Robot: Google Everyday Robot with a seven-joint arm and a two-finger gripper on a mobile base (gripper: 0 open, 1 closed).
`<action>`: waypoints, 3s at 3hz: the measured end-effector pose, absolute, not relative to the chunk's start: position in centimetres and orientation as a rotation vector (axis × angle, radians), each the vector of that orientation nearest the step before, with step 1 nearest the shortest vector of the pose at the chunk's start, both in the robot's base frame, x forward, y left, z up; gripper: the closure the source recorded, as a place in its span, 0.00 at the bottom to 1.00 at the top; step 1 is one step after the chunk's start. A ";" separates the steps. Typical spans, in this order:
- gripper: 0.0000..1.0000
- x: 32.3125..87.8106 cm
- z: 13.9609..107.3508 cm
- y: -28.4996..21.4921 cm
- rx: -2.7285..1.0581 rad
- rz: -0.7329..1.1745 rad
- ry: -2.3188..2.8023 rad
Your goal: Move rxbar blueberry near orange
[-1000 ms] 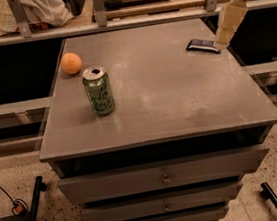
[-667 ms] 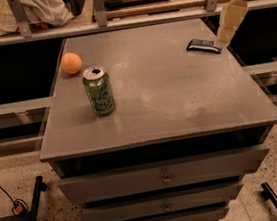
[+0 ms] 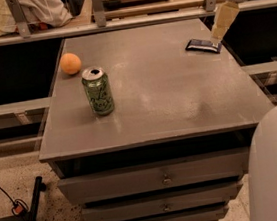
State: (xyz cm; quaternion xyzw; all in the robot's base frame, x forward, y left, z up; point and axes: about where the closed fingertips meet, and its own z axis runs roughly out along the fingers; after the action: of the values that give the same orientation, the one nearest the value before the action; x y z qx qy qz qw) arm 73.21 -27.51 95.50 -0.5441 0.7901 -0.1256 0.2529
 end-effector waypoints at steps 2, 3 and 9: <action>0.00 75.7 94.1 -29.1 -1.384 -0.329 2.173; 0.00 76.2 93.0 -29.5 -1.377 -0.314 2.187; 0.00 78.5 86.0 -29.3 -0.997 0.152 2.228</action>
Offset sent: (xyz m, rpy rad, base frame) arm 0.0412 -0.0348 -0.0093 0.0678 -0.0283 -0.0931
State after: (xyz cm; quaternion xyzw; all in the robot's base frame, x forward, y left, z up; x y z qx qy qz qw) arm 78.46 -29.31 86.04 -0.3834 0.8564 0.0583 0.3408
